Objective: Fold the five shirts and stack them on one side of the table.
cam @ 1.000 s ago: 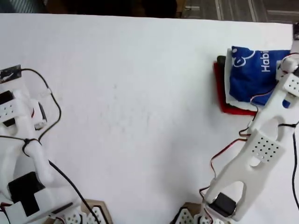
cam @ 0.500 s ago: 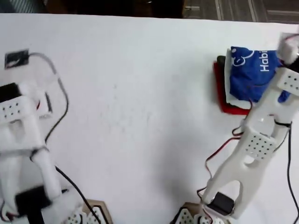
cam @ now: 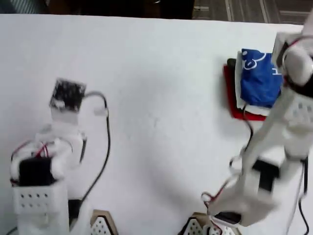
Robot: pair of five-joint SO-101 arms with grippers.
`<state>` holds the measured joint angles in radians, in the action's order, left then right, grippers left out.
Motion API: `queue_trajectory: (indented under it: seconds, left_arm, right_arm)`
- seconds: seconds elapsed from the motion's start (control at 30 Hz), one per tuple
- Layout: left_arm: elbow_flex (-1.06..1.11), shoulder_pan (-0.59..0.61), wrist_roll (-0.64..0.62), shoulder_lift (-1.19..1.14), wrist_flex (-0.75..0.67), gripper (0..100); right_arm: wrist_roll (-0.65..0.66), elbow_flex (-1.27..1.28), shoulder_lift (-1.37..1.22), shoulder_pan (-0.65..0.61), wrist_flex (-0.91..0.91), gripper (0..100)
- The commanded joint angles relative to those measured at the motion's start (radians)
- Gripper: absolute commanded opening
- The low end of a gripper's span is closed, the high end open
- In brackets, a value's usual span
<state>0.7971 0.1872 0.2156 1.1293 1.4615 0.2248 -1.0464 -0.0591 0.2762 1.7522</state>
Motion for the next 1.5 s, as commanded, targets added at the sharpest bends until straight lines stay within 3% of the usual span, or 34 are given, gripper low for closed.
queue_trajectory:
  seconds: [0.0,0.17,0.3,0.43,0.63,0.87,1.47]
  left_arm:
    - [0.159,-0.012,0.006,0.141,-0.063,3]
    - [0.378,-0.015,0.0,0.381,-0.103,3]
    - [0.549,-0.009,0.0,0.608,-0.101,3]
    - [0.725,-0.028,0.0,0.709,-0.141,3]
    - [0.86,-0.054,-0.02,0.695,-0.198,3]
    - [0.895,-0.026,-0.092,0.694,-0.173,3]
    - [0.895,-0.025,-0.092,0.694,-0.173,3]
  right_arm:
    - [-0.011,0.677,0.552,-0.088,0.018,2.0]
    - [-0.006,1.441,1.093,-0.255,-0.056,2.1]
    - [-0.008,1.812,1.48,-0.24,-0.242,2.1]
    - [-0.006,2.157,1.865,-0.226,-0.282,2.1]
    - [-0.015,2.418,1.747,-0.231,-0.32,2.0]
    - [-0.014,2.745,1.781,-0.249,-0.535,2.0]
    - [-0.012,2.739,1.857,-0.265,-0.492,2.0]
